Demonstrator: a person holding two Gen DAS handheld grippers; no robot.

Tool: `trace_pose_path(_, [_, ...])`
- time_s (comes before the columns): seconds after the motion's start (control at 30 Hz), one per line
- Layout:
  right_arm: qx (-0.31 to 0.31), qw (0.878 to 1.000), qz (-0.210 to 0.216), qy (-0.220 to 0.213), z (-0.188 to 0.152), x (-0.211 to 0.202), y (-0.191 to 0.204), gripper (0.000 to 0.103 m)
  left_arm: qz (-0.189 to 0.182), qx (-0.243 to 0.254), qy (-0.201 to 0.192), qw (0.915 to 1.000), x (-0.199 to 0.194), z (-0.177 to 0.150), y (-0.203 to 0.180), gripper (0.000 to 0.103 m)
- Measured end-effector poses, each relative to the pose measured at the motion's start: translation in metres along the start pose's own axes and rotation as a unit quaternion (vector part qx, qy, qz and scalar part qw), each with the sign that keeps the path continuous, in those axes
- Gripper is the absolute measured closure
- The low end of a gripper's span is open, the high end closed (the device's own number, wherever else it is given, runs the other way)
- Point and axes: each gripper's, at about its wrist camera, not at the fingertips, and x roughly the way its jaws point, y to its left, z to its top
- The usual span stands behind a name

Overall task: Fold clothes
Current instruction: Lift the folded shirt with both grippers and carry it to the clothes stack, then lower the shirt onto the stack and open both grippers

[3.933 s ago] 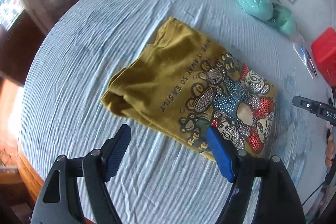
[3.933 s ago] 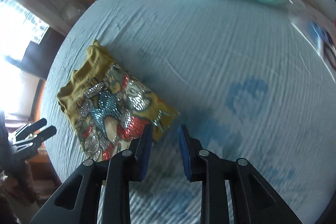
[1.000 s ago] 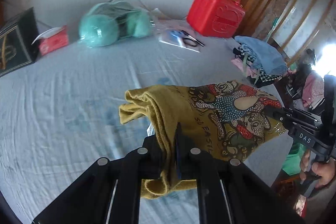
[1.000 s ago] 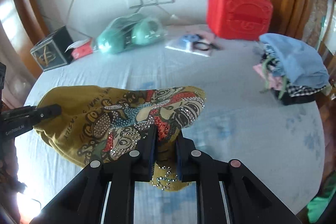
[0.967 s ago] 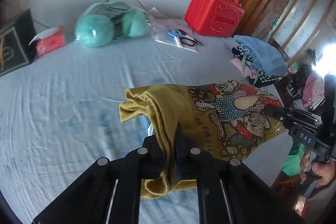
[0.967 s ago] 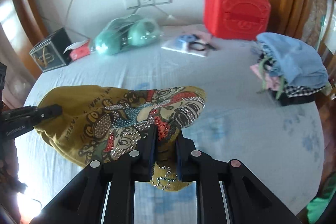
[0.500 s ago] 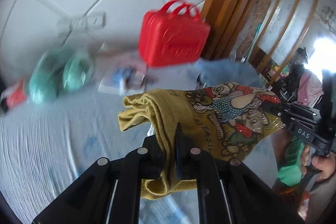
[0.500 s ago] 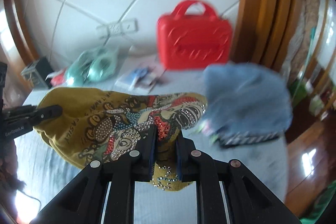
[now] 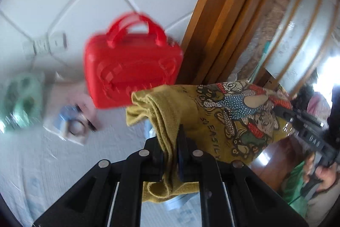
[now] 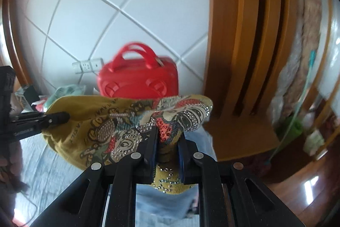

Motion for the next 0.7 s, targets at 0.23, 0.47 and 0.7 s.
trace_pose_path(0.23, [0.113, 0.988, 0.018, 0.108, -0.089, 0.092, -0.080, 0.035, 0.075, -0.024, 0.117, 0.9900, 0.097, -0.063, 0.020, 0.018])
trace_pose_path(0.47, [0.160, 0.985, 0.026, 0.065, -0.110, 0.061, -0.093, 0.000, 0.104, 0.019, 0.079, 0.9913, 0.052, -0.070, 0.009, 0.001])
trace_pose_path(0.7, [0.104, 0.994, 0.021, 0.033, -0.112, 0.021, -0.042, 0.000, 0.110, 0.073, 0.025, 0.9909, 0.000, -0.071, -0.041, 0.001])
